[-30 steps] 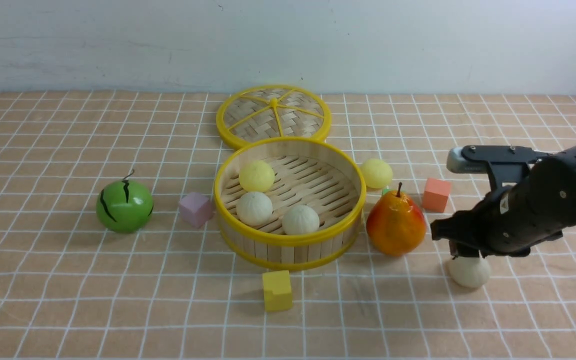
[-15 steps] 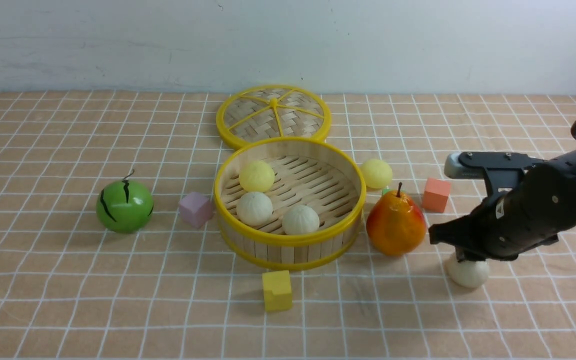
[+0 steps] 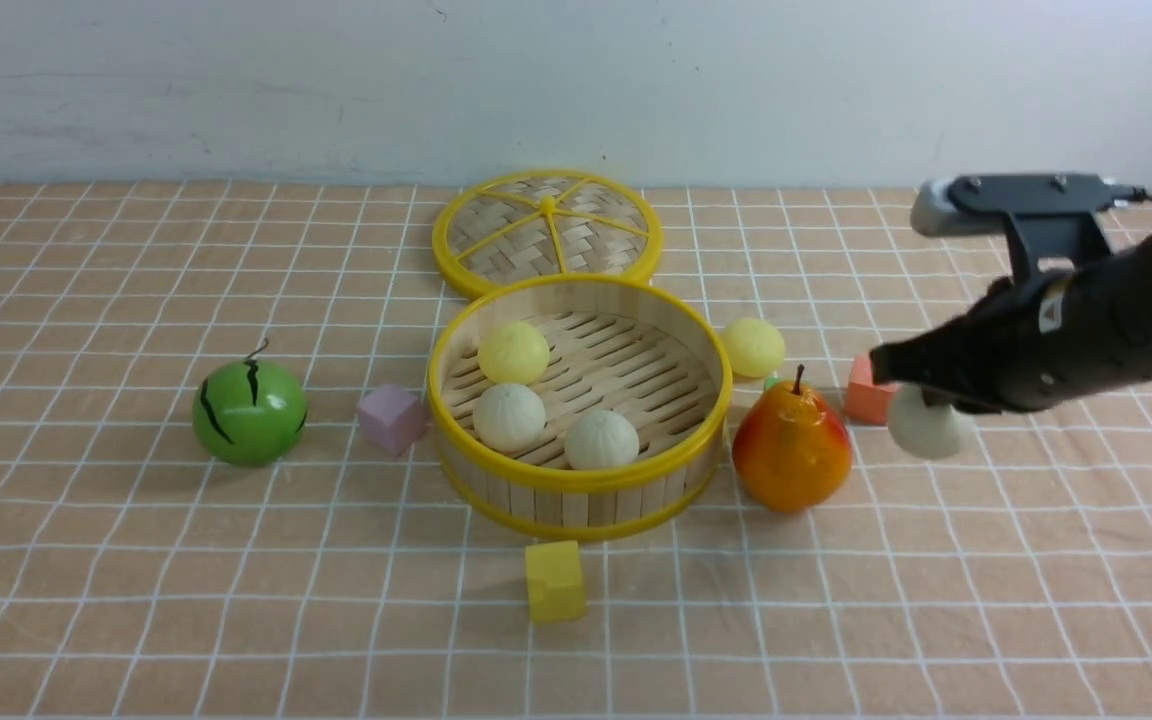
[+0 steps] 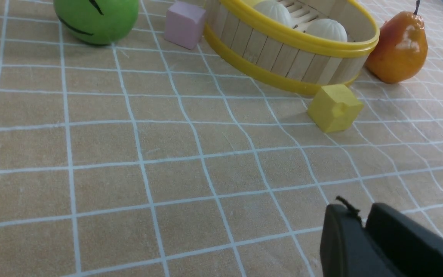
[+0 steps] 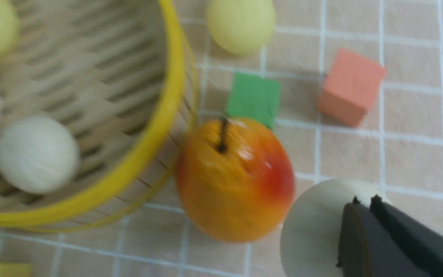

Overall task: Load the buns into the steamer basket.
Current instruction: Use the right arm to put the steamed stuffed bun into the steamer

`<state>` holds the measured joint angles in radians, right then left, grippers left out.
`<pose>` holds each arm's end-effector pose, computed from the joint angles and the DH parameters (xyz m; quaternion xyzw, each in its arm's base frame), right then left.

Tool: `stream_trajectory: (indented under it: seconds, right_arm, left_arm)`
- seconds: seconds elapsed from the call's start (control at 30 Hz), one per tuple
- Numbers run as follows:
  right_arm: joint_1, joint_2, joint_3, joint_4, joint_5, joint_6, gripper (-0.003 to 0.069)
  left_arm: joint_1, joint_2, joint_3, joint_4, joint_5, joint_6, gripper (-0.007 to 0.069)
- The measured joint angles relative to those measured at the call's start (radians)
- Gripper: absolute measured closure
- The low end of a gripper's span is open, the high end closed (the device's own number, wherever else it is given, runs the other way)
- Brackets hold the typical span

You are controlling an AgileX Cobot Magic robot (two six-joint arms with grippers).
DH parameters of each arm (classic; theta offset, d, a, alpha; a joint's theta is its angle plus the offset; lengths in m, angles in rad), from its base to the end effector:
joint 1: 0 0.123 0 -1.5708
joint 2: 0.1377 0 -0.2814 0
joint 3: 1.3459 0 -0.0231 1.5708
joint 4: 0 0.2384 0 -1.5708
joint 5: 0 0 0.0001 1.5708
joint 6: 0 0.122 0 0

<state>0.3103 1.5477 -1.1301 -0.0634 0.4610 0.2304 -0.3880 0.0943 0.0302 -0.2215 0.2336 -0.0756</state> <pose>0.3352 0.1039 0.2603 -0.0578 0.9230 0.0784 0.3723 0.0743 -0.0371 0.1698 0.0538 0.7925 -0.2213 0.5657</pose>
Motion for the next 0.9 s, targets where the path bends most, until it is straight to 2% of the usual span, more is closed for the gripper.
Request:
stream_trajectory:
  seconds: [0.2,0.3,0.7,0.87,0.9]
  right_arm:
    - [0.100,0.037,-0.151,0.022,-0.011,-0.044,0.0659]
    - [0.144,0.140,-0.260,0.025,-0.036,-0.049,0.0658]
    - [0.167,0.496,-0.450,0.031,-0.132,-0.050,0.0638]
    - [0.167,0.558,-0.467,0.008,-0.132,-0.050,0.0540]
    - [0.167,0.558,-0.468,0.004,-0.132,-0.050,0.0496]
  left_arm:
    - [0.000,0.000,0.000,0.000,0.000,0.000,0.0533]
    - [0.000,0.000,0.000,0.000,0.000,0.000,0.0533]
    - [0.000,0.000,0.000,0.000,0.000,0.000,0.0515]
    - [0.000,0.000,0.000,0.000,0.000,0.000,0.0515]
    - [0.000,0.000,0.000,0.000,0.000,0.000,0.0514]
